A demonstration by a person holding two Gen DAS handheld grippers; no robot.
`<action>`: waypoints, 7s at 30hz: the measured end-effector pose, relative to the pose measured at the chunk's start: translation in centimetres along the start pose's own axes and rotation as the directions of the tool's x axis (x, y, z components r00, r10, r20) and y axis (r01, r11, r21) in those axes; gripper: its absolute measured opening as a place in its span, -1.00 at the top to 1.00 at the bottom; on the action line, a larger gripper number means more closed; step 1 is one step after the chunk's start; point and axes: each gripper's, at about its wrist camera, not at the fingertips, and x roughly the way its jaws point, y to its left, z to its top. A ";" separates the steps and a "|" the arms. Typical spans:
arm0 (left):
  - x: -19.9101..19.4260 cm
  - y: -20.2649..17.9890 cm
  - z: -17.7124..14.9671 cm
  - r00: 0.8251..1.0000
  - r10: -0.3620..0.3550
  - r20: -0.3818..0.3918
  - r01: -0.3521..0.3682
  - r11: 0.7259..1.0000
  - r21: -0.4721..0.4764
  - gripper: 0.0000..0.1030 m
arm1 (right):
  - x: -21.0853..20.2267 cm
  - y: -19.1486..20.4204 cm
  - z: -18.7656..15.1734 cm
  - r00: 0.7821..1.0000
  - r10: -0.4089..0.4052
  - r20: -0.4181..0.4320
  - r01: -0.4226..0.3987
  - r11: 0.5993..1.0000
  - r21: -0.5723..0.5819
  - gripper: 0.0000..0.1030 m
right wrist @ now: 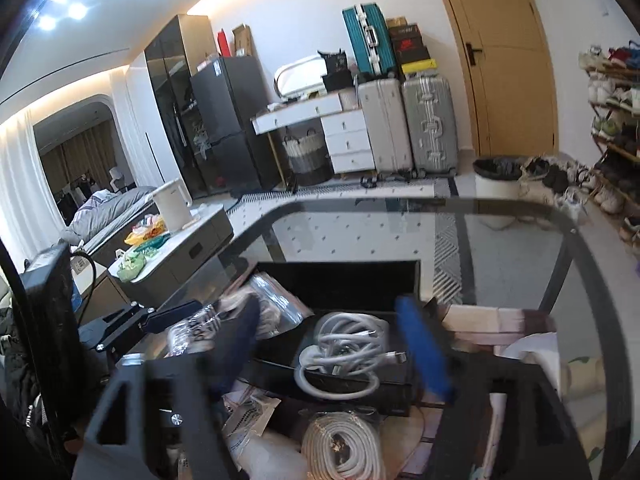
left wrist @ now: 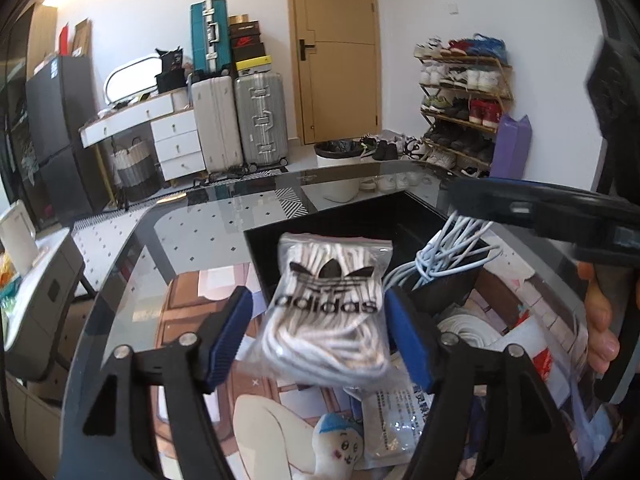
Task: Organize soft objects
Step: 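Carry lace bag and cable into the black box and release both, then move left tool toward the white plush doll while right tool approaches the red glue bag, then grasp the red balloon glue bag with the right tool, then grasp and lift the white plush doll with left tool while right tool holds the red bag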
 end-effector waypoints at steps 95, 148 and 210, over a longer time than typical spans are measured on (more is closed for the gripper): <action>-3.1 -2.9 -9.4 0.945 0.020 -0.328 -0.053 0.994 -0.093 -1.00 | -4.2 -0.3 -12.8 0.945 -0.094 -0.312 0.106 0.994 0.021 -0.99; -3.9 -5.1 -9.8 0.931 -0.118 -0.345 0.098 0.992 -0.074 -1.00 | -6.1 -0.3 -13.3 0.945 -0.159 -0.286 0.150 0.987 -0.050 0.11; -6.3 -6.0 -9.9 0.918 -0.277 -0.283 0.288 0.958 -0.003 0.01 | -7.6 1.9 -13.3 0.948 -0.176 -0.266 0.143 0.980 -0.139 0.11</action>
